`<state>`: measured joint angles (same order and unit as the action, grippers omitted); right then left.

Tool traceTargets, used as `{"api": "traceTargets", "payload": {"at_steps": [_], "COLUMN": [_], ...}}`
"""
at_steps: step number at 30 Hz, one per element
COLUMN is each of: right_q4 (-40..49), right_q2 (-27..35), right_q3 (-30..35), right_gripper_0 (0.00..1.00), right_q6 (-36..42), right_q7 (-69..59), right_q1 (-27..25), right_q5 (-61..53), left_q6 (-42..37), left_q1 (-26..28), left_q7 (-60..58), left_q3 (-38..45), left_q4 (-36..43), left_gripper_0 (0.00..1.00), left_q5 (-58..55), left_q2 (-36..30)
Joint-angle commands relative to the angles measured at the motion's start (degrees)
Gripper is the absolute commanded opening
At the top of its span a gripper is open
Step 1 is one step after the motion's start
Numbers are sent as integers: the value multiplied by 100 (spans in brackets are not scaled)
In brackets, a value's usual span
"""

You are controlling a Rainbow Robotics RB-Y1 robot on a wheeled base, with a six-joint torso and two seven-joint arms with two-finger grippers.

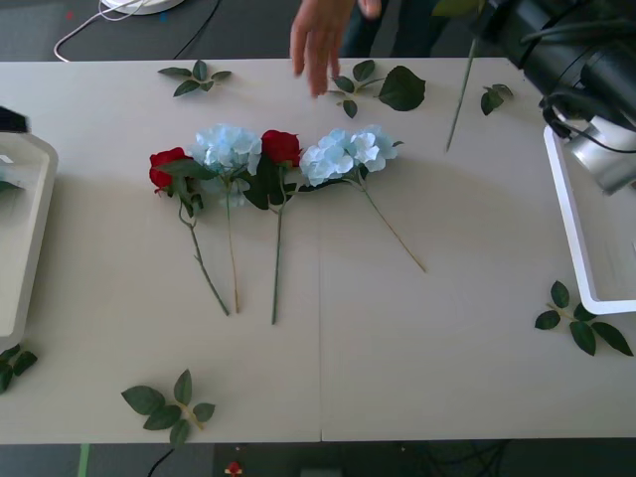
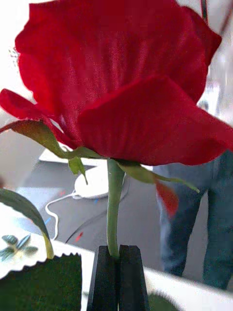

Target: Place the red flowers into the right box and the blue flowers into the left box. If a person shows an open palm, hand one flower to the person first, then continue sorting.

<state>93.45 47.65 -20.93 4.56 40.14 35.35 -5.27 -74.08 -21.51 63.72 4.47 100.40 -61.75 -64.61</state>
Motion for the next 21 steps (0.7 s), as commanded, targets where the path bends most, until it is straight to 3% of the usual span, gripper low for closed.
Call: {"api": "traceTargets", "payload": {"at_steps": [1, 10, 21], "right_q4": [156, 156, 165], "right_q2": [-265, -669, -897], "right_q3": [194, 10, -113], "right_gripper_0": [0, 0, 0], "right_q6": [-245, -737, -781], "right_q7": [135, 161, 275], "right_q1": [491, 798, 869], "right_q5": [369, 774, 853], "left_q6": [-36, -36, -36], "left_q1": [42, 33, 33], "left_q7": [97, -26, -26], "left_q3": [-218, -271, -271], "left_q4": [630, 727, 727], "left_gripper_0": [90, 90, 90], "left_q5": [339, 357, 357], "left_q2": [151, 177, 177]}}
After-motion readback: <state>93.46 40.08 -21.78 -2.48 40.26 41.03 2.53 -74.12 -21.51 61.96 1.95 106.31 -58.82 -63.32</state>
